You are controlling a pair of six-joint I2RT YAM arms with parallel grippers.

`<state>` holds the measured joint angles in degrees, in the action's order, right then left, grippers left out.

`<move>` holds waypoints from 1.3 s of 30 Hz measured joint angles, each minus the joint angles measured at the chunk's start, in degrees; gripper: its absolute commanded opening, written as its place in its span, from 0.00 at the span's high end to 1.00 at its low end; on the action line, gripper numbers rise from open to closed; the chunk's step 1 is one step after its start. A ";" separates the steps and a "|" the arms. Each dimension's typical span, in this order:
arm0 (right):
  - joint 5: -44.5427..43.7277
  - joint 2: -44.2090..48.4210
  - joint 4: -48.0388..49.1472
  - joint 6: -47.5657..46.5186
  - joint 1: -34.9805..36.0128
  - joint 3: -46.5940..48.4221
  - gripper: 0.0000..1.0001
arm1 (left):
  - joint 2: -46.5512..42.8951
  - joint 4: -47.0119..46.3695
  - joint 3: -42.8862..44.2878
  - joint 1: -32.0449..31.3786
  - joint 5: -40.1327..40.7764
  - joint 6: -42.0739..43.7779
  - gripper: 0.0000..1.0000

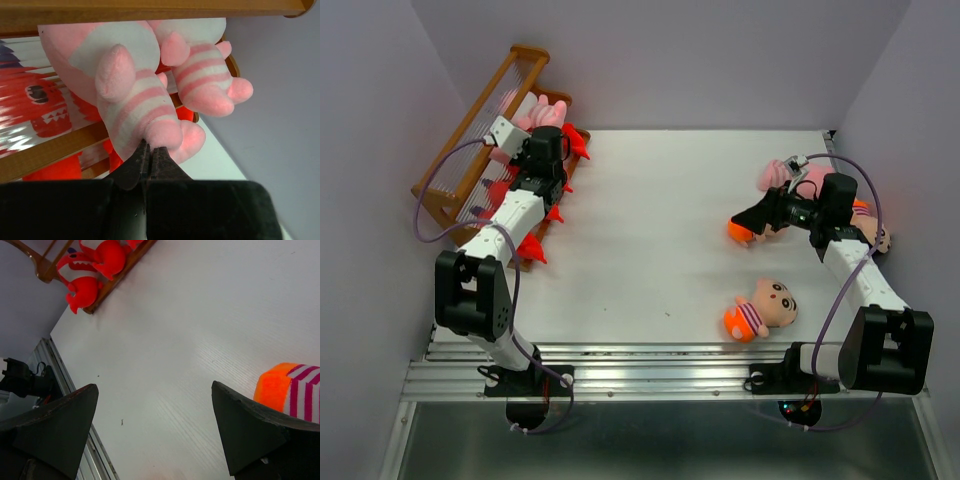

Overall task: Place and organize the stuffed toys onto the shelf
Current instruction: Place the stuffed toy onto shelf

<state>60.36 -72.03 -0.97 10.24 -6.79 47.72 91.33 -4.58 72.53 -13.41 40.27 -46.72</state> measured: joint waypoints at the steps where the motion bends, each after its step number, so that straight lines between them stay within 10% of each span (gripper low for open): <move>1: 0.04 0.00 0.00 0.00 0.00 0.00 0.00 | 0.13 -0.07 0.28 0.07 -0.20 0.02 1.00; 39: 0.15 0.00 -1.64 -1.03 -0.66 0.00 0.00 | 1.97 -4.61 1.86 4.66 -6.82 6.93 1.00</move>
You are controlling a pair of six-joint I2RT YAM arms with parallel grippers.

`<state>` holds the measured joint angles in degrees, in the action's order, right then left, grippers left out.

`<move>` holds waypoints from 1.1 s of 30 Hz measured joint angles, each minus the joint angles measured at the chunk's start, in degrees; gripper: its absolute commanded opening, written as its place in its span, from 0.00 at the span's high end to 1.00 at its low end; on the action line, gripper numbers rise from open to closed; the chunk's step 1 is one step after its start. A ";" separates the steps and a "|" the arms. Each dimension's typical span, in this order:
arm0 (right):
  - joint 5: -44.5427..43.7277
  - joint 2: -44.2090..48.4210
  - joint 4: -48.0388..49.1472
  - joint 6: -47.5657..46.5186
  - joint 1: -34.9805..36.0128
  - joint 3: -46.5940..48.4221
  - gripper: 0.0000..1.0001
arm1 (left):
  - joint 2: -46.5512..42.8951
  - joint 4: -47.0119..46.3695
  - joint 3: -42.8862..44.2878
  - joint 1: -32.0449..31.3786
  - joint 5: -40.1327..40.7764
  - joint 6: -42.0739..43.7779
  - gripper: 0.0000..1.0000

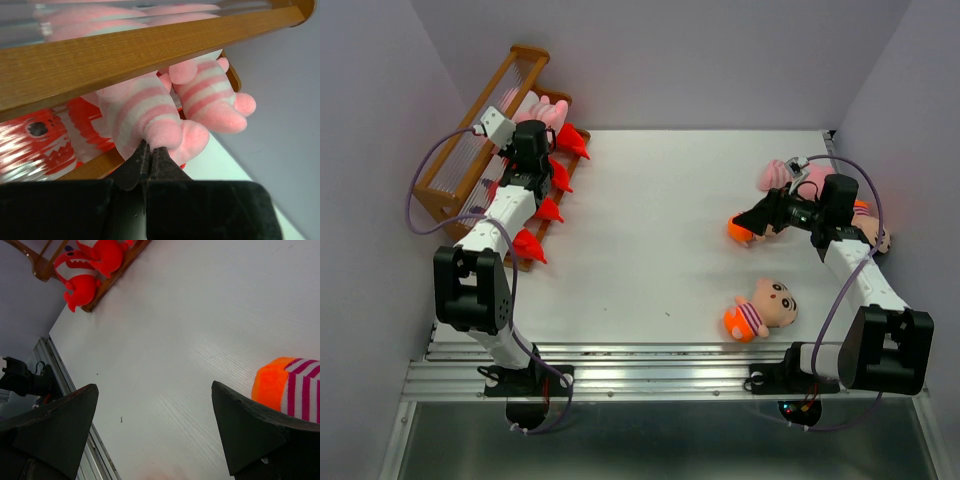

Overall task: Place and organize the stuffed toys onto the shelf
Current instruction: Place the stuffed toy onto shelf

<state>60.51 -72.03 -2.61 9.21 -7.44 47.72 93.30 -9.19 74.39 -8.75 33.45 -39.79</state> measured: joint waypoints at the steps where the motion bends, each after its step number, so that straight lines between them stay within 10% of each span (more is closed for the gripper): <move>1: 0.00 0.00 -0.02 0.00 0.00 0.00 0.00 | 0.13 0.00 0.00 0.07 -0.09 0.00 1.00; 10: 0.07 0.00 -0.02 -0.02 0.00 0.00 0.00 | 0.37 -1.68 -3.19 0.22 -0.94 -0.61 0.97; 33: 0.13 0.00 -0.46 -0.44 0.00 0.00 0.00 | -2.12 -1.62 -5.66 0.24 -5.55 -2.40 0.01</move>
<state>60.64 -72.03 -3.07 8.78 -7.44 47.72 91.18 -10.81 68.73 -8.51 27.90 -42.19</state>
